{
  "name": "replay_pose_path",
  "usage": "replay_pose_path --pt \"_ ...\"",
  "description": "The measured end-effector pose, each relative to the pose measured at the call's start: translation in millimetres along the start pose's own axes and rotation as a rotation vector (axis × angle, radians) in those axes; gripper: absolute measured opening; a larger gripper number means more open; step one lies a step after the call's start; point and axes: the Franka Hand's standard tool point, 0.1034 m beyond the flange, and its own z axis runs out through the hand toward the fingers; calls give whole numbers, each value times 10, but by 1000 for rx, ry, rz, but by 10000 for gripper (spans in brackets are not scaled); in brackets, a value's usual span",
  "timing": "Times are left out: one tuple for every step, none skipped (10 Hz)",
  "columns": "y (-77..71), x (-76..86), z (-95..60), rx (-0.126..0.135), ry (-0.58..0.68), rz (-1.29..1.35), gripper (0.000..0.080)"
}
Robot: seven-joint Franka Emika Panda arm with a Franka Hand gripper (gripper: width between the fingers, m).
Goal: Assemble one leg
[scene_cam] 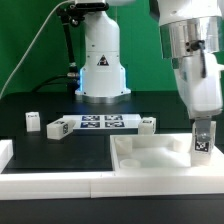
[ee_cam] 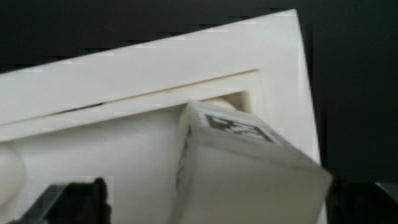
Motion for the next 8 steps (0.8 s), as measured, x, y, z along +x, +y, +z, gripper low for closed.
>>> replay_pose_path --pt "-1 4 1 0 0 -129 643" --pt "-3 12 2 0 1 -282 648" --pt "-1 -10 1 -3 2 -346 648" --pt "-11 -46 -7 -6 12 -475 649" --pt "-13 -87 -10 -9 20 -555 649" --pt "-21 -86 -4 -16 31 -708 649" --pt "-29 -71 1 -20 37 -814 649" --pt "-38 -59 0 -25 43 -909 649"
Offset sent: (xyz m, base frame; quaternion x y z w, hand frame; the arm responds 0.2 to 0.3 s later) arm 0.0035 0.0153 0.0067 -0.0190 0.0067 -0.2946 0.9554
